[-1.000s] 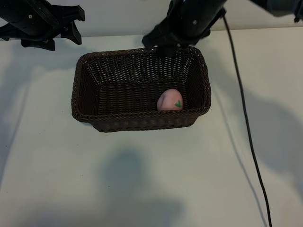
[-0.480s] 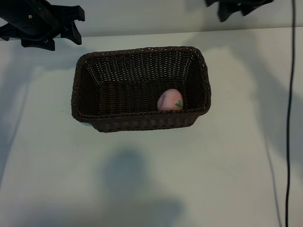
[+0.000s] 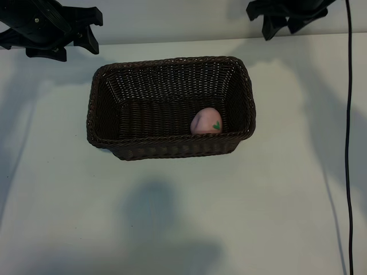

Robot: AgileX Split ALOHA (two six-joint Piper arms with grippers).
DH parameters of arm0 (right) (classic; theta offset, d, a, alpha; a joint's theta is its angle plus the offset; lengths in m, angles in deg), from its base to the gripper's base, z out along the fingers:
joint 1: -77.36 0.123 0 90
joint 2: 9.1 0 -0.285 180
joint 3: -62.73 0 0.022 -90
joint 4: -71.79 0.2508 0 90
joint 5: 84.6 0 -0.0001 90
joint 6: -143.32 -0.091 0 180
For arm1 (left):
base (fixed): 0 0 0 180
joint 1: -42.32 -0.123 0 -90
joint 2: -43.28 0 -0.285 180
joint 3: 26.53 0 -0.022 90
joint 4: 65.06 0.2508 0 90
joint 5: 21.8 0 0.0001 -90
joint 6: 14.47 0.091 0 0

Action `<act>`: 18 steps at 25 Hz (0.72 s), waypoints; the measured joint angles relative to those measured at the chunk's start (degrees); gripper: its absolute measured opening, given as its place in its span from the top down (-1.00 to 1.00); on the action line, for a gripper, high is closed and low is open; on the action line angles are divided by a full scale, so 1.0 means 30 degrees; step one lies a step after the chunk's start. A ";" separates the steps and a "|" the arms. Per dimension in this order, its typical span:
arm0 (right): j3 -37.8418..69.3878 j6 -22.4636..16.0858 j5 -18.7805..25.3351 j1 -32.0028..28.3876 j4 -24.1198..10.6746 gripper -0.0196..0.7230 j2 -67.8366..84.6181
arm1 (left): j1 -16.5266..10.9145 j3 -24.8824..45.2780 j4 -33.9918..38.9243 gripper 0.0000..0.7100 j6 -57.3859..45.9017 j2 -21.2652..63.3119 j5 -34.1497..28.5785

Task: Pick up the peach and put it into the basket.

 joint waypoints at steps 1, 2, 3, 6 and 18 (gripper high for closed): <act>0.0000 0.0000 0.0000 0.0000 0.0000 -0.38 -0.0098 | 0.0000 0.0000 0.0000 -0.67 0.0000 0.0000 0.0000; 0.0000 0.0000 0.0000 0.0000 0.0000 -0.38 -0.0139 | 0.0000 0.0000 0.0000 -0.67 0.0000 0.0000 0.0000; 0.0000 0.0000 0.0000 0.0000 0.0000 -0.38 -0.0161 | 0.0000 0.0000 0.0000 -0.67 0.0000 0.0000 0.0000; 0.0000 0.0005 0.0000 0.0000 -0.0036 -0.38 -0.0161 | 0.0000 0.0000 0.0000 -0.67 0.0000 0.0000 0.0000; 0.0000 0.0054 0.0015 0.0021 -0.0073 -0.38 -0.0161 | 0.0000 0.0000 0.0000 -0.67 -0.0043 0.0000 0.0000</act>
